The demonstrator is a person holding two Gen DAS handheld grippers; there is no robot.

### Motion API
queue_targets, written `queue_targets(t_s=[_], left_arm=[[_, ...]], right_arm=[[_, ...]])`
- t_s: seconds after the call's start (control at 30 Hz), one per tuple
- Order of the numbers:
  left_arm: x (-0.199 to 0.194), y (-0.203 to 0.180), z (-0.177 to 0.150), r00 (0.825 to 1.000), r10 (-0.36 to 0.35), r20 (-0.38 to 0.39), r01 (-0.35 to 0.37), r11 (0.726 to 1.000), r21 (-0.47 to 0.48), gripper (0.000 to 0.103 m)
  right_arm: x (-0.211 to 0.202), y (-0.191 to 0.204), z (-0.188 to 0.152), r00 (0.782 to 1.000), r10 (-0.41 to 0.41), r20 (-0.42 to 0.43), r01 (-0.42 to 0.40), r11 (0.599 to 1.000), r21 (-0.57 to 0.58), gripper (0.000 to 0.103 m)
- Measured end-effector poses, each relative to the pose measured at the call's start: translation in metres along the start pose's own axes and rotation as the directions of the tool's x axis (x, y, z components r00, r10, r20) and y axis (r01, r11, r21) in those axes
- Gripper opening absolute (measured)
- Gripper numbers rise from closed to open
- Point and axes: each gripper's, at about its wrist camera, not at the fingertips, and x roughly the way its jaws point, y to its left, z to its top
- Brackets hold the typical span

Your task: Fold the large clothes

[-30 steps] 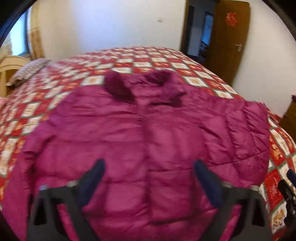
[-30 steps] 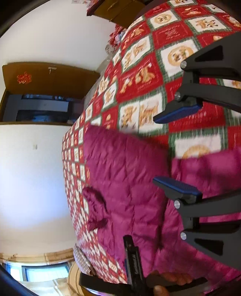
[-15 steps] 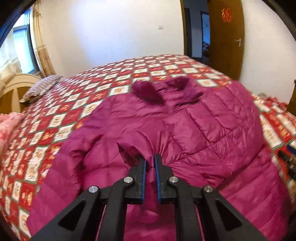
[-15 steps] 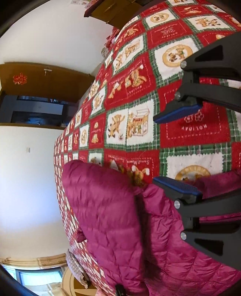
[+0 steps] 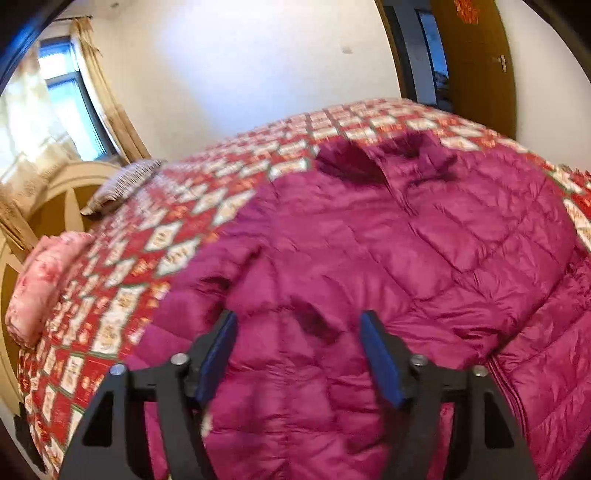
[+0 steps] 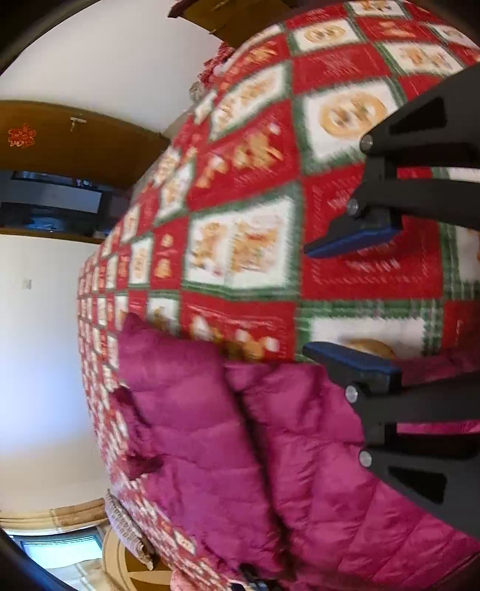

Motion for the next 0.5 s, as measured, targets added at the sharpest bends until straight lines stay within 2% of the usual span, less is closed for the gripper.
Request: queue_targets(t_s=[0.07, 0.17, 0.27, 0.33, 0.4, 0.5], left_arm=[[-0.007, 0.009, 0.008, 1.0, 0.0, 0.018, 0.001, 0.999, -0.037, 0.071], [-0.007, 0.012, 0.028, 0.999, -0.026, 0.043, 0.03, 0.995, -0.098, 0.075], [0.011, 0.003, 0.046, 0.999, -0.021, 0.025, 0.024, 0.988, -0.152, 0.078], [0.029, -0.006, 0.048, 1.0, 0.021, -0.001, -0.021, 0.989, -0.148, 0.078], [0.052, -0.012, 0.043, 0.993, 0.108, -0.044, -0.113, 0.986, -0.122, 0.078], [0.086, -0.004, 0.025, 0.978, 0.157, -0.141, -0.173, 0.978, -0.113, 0.078]], right_arm=[[-0.006, -0.006, 0.017, 0.999, 0.014, 0.029, -0.014, 1.0, 0.016, 0.049], [-0.005, -0.012, 0.054, 0.992, 0.049, 0.115, -0.056, 0.997, 0.055, 0.038], [0.029, -0.01, 0.098, 0.988, 0.056, 0.142, -0.072, 0.992, 0.105, 0.034], [0.053, -0.002, 0.115, 0.986, 0.078, 0.149, -0.098, 0.987, 0.131, 0.032], [0.072, 0.01, 0.122, 0.985, 0.109, 0.136, -0.125, 0.985, 0.12, 0.032], [0.104, 0.038, 0.118, 0.989, 0.133, 0.071, -0.138, 0.988, 0.068, 0.032]])
